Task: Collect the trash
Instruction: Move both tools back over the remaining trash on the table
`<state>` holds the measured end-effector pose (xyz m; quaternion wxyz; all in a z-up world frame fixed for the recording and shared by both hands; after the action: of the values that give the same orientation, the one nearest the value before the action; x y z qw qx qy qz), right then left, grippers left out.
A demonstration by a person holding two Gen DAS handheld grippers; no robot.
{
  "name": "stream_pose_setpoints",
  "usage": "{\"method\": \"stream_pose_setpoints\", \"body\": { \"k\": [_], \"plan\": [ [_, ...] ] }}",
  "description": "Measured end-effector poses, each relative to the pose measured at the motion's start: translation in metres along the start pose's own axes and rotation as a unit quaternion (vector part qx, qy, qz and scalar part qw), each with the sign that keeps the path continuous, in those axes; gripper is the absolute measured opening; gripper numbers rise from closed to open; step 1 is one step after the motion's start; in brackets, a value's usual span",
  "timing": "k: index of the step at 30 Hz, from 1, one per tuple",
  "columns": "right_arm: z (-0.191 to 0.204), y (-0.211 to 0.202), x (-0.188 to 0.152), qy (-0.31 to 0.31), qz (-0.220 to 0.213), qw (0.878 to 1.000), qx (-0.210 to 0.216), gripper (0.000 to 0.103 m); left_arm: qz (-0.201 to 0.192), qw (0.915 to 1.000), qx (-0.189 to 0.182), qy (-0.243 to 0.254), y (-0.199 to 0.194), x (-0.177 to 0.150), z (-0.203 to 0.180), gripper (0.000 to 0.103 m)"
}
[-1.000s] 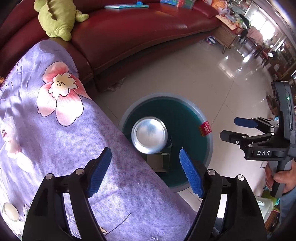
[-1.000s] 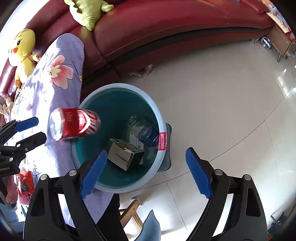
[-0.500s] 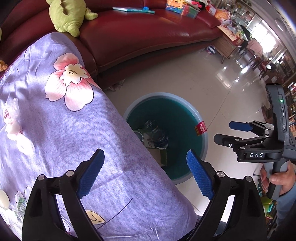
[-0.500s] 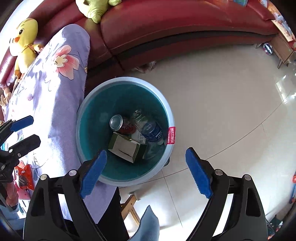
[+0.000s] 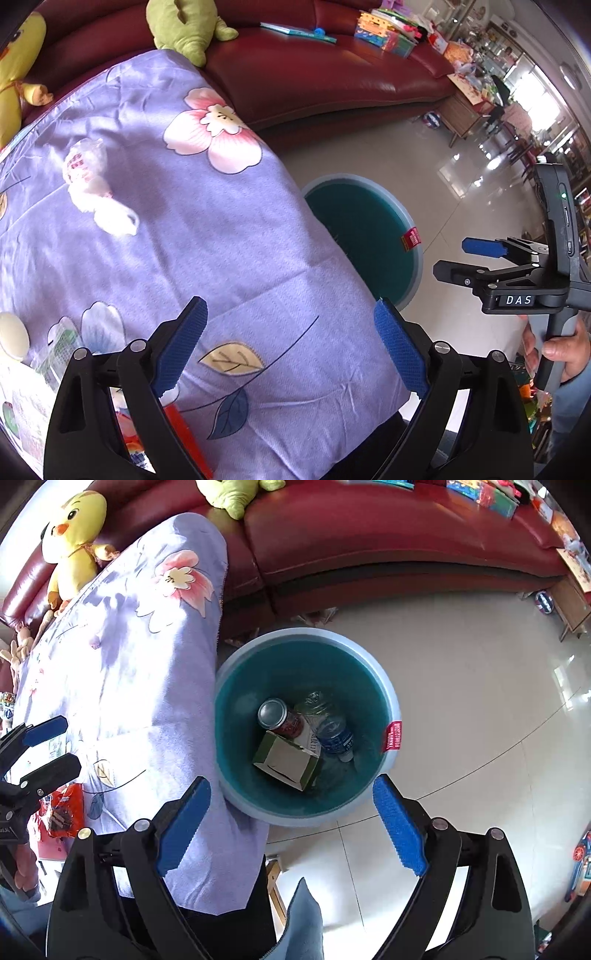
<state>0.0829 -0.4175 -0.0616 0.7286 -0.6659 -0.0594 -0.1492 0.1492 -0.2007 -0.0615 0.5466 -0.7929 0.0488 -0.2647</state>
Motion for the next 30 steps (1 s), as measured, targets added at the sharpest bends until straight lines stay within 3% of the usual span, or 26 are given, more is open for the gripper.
{"method": "stream_pose_setpoints", "body": {
  "k": [20, 30],
  "plan": [
    [0.183, -0.003, -0.028, -0.133, 0.022, 0.990, 0.044, 0.085, -0.045, 0.9930, 0.072, -0.082, -0.108, -0.105, 0.144, 0.092],
    [0.231, -0.008, -0.059, -0.179, 0.026, 0.982, 0.060, 0.085, -0.036, 0.9869, 0.084, -0.133, -0.136, -0.177, 0.163, 0.092]
  ]
}}
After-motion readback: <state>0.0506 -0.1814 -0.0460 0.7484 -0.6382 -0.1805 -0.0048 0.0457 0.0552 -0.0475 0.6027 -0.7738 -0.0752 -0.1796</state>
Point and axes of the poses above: each gripper's, at about its wrist camera, not at the fingertips, and y roughly the way its jaws point, z to its left, x to its top, the point moved 1 cm from there along y, roughly the way its jaws point, and after that the axes turned 6 degrees about -y, right-handed, at the moved point
